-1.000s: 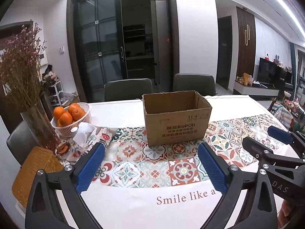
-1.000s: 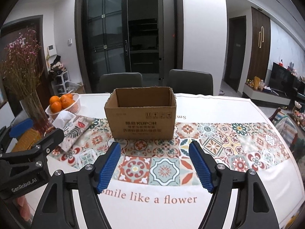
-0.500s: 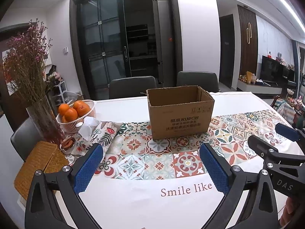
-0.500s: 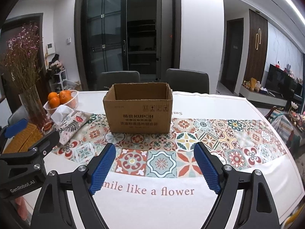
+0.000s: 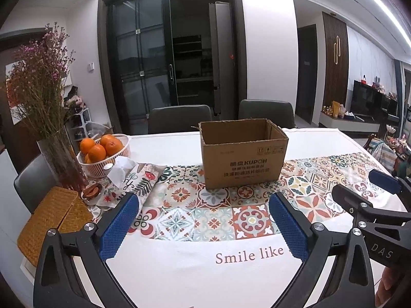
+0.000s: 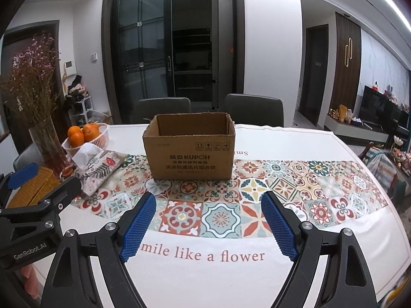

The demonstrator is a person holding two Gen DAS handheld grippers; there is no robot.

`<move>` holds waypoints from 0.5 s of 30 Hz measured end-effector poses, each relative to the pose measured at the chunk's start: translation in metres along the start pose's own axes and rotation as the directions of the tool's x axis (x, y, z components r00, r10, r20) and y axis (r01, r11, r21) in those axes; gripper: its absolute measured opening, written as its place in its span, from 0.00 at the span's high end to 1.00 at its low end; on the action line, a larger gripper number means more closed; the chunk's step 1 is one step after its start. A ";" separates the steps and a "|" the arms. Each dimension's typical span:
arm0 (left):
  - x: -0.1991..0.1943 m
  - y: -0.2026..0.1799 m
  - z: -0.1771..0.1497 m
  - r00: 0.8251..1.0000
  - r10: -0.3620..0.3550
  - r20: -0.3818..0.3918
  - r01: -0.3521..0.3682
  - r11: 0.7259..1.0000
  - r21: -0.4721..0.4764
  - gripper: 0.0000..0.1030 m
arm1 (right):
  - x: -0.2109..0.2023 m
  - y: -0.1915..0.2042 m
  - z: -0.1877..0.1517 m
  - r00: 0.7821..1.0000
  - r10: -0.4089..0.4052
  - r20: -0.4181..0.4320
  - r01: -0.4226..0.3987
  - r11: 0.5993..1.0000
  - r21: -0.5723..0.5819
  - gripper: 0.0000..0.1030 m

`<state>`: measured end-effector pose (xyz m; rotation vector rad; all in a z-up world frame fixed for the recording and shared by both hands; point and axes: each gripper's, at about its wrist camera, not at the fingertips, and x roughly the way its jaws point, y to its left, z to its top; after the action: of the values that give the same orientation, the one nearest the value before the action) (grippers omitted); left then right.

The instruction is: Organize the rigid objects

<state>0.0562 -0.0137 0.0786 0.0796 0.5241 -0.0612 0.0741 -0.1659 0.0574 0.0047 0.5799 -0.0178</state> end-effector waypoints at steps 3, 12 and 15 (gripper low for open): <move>-0.002 0.000 -0.001 1.000 0.005 0.007 -0.005 1.000 0.006 0.00 | -0.001 0.001 -0.001 1.000 0.001 0.000 -0.001 1.000 0.000 0.18; -0.005 0.000 -0.001 1.000 0.014 0.010 -0.014 1.000 0.004 0.00 | -0.002 0.004 -0.003 1.000 -0.004 0.009 0.004 1.000 0.003 0.18; -0.006 0.000 -0.001 1.000 0.015 0.014 -0.015 1.000 0.007 0.00 | -0.003 0.003 -0.004 1.000 -0.005 0.012 0.005 1.000 0.004 0.18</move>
<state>0.0508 -0.0136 0.0811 0.0902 0.5097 -0.0488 0.0700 -0.1630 0.0558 0.0067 0.5682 -0.0235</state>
